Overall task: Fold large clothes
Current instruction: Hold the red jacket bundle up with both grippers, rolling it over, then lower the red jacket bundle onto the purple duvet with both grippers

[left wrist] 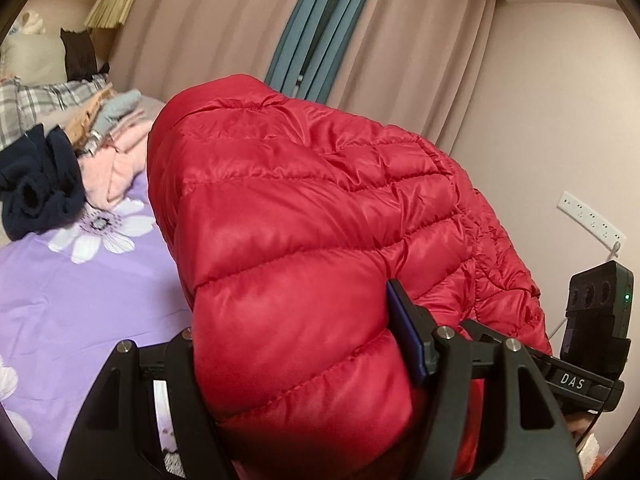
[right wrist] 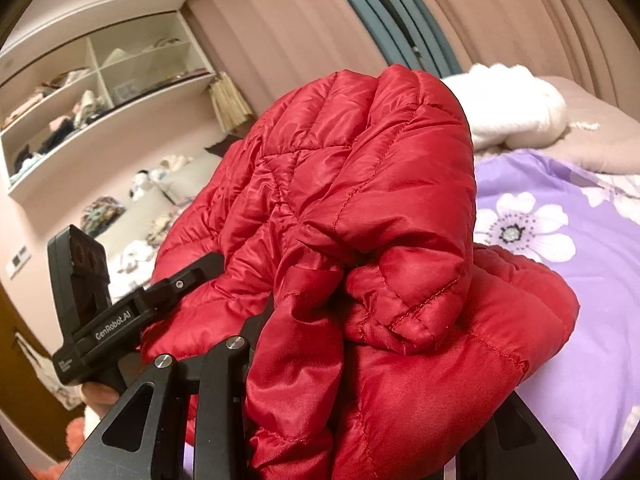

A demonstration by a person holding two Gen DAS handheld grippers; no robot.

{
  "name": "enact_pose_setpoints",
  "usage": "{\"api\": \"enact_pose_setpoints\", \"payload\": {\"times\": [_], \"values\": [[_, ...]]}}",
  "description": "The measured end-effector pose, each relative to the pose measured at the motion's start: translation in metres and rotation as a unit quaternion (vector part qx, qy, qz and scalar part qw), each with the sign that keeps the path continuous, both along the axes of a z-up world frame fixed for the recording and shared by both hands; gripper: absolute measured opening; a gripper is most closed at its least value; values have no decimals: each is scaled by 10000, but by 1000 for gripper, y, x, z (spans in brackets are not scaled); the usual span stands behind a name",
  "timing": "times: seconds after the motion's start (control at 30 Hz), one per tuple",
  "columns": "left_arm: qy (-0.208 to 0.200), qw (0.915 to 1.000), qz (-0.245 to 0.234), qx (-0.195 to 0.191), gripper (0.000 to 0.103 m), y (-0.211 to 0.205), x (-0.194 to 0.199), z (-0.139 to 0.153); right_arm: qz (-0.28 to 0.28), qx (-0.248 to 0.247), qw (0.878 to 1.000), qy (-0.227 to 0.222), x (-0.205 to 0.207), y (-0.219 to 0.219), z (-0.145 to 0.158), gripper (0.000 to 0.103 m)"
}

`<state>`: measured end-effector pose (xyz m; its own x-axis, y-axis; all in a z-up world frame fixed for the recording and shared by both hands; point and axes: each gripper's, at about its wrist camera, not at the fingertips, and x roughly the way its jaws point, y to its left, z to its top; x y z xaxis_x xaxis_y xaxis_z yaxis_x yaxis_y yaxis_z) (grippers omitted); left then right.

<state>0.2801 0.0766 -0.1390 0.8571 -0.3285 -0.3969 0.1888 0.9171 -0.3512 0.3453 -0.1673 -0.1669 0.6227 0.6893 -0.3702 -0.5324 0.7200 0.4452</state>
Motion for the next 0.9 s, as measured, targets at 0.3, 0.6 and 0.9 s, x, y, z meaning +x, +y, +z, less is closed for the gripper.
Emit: {"api": "enact_pose_setpoints", "payload": {"times": [0.3, 0.6, 0.9], "values": [[710, 9971, 140, 247, 69, 0, 50, -92, -66, -268, 9977, 619, 47, 0, -82, 37], [1510, 9880, 315, -43, 77, 14, 63, -158, -309, -248, 9883, 1470, 61, 7, -142, 39], [1699, 9838, 568, 62, 87, 14, 52, -147, -445, -491, 9835, 1681, 47, 1, -136, 59]]}}
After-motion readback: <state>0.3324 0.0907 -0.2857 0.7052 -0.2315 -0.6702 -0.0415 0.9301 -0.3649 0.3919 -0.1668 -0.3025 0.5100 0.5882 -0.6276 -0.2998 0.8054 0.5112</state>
